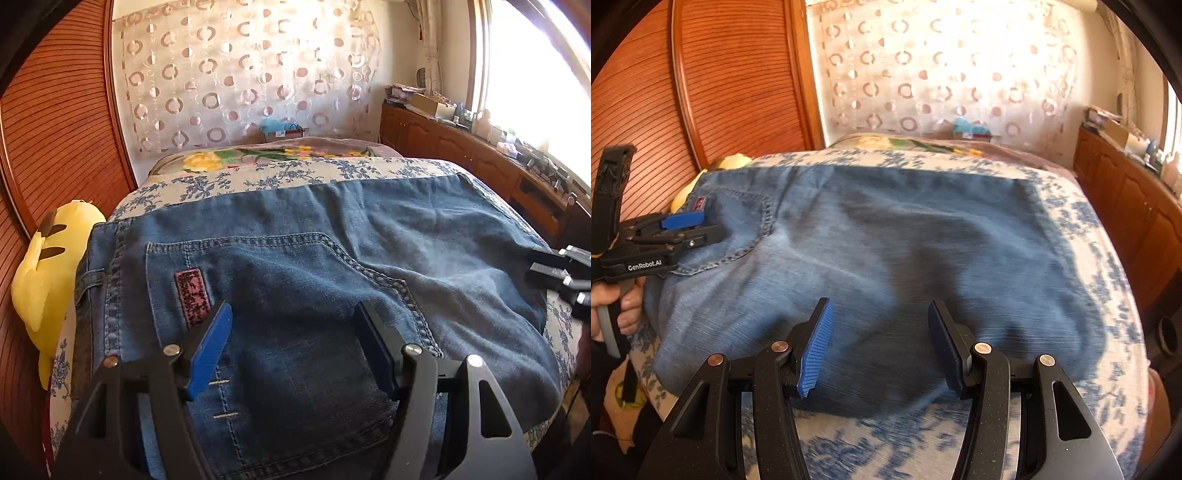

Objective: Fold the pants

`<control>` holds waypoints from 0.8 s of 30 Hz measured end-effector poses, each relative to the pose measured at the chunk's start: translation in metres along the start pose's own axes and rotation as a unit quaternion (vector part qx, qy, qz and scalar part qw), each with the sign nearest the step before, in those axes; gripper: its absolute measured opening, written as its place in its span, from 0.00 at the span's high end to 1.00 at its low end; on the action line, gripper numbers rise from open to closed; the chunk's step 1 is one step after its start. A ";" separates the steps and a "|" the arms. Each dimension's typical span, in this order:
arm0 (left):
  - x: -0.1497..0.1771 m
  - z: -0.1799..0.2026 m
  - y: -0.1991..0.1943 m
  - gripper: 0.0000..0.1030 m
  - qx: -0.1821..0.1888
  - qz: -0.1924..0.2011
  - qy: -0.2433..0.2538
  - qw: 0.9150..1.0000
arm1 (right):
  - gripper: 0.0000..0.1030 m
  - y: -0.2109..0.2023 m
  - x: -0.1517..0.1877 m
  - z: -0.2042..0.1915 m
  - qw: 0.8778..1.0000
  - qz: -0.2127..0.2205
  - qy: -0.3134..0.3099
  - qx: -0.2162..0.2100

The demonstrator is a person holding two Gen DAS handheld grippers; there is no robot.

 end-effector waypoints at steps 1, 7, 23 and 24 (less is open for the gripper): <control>0.001 0.001 -0.001 0.34 -0.002 0.002 0.001 1.000 | 0.48 -0.005 0.000 0.008 1.000 0.005 0.004 0.007; 0.000 0.002 -0.009 0.34 -0.021 0.024 0.006 0.999 | 0.48 -0.030 0.002 0.074 0.997 0.010 0.048 0.058; -0.002 -0.001 -0.021 0.34 -0.042 0.055 0.007 0.998 | 0.48 -0.018 0.031 0.117 0.993 -0.048 0.108 0.028; -0.002 -0.001 -0.021 0.34 -0.042 0.056 0.007 0.997 | 0.48 -0.017 0.030 0.117 0.992 -0.049 0.110 0.025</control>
Point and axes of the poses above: each gripper's, at about its wrist camera, not at the fingertips, and y roughly the way its jaws point, z to its right, x to its underside, the point moved 4 cm from there along y, roughly the way its jaws point, and after that the axes turned 7 degrees about x, right-handed, at the moved point
